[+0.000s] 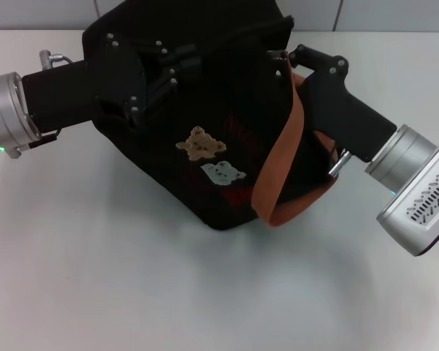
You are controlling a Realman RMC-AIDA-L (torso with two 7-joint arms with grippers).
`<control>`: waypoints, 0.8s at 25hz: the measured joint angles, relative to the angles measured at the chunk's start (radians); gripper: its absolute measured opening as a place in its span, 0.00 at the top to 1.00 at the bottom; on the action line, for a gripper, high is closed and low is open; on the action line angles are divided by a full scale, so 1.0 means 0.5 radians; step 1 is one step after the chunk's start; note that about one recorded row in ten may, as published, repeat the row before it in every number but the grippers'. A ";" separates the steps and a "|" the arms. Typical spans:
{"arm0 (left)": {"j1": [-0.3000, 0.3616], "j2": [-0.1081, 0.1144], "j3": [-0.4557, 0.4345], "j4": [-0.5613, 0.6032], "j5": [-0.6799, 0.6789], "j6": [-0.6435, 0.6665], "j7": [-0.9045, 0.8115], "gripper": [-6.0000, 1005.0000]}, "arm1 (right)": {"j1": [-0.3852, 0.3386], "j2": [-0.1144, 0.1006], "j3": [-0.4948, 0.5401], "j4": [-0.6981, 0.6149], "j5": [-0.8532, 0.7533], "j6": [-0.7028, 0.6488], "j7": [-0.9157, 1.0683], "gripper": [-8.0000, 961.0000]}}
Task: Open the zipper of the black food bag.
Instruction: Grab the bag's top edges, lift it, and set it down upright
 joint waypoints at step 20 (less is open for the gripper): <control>-0.002 0.037 -0.098 0.017 -0.013 0.048 -0.011 0.91 | -0.010 0.000 0.015 0.201 -0.041 0.190 -0.139 0.57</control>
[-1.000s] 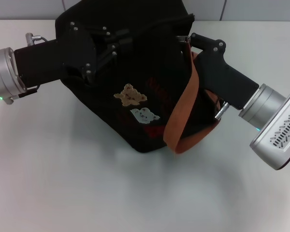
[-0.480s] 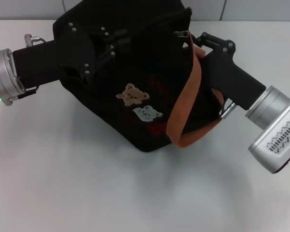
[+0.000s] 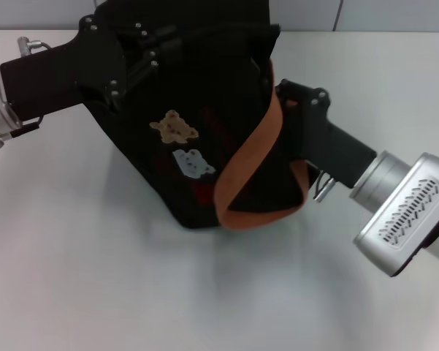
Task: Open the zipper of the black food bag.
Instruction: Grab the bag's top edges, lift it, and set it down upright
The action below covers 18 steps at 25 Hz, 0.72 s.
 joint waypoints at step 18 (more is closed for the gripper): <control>0.017 -0.014 0.017 -0.022 0.009 0.027 0.046 0.97 | -0.041 0.000 0.390 0.123 -0.293 0.021 0.089 0.57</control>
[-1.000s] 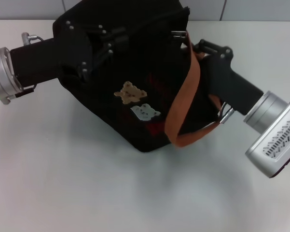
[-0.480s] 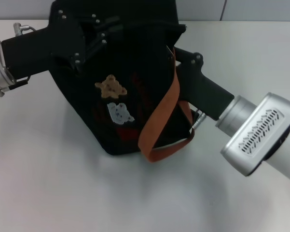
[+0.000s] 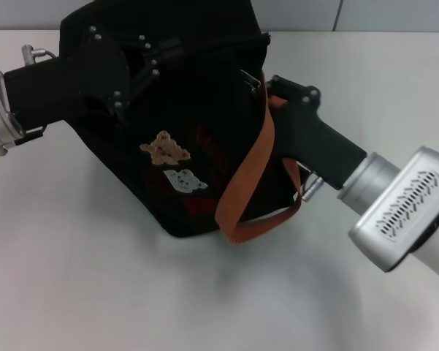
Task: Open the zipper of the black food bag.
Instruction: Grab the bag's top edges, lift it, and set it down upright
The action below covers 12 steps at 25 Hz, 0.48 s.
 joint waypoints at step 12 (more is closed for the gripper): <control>0.022 -0.013 0.002 -0.054 0.004 0.005 0.037 0.97 | -0.062 0.000 -0.011 -0.104 -0.007 -0.030 -0.217 0.57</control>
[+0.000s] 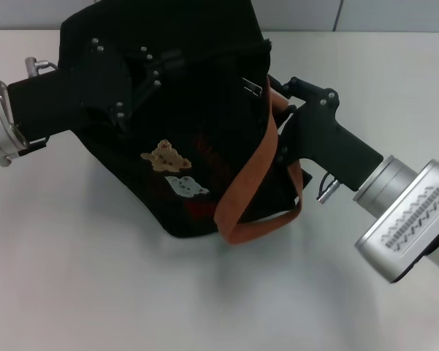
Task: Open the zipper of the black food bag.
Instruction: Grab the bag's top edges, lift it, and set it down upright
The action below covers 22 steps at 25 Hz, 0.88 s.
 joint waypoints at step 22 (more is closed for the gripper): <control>-0.020 -0.007 0.029 -0.049 -0.003 -0.009 -0.013 0.97 | 0.022 0.000 0.061 0.106 -0.160 -0.085 -0.630 0.57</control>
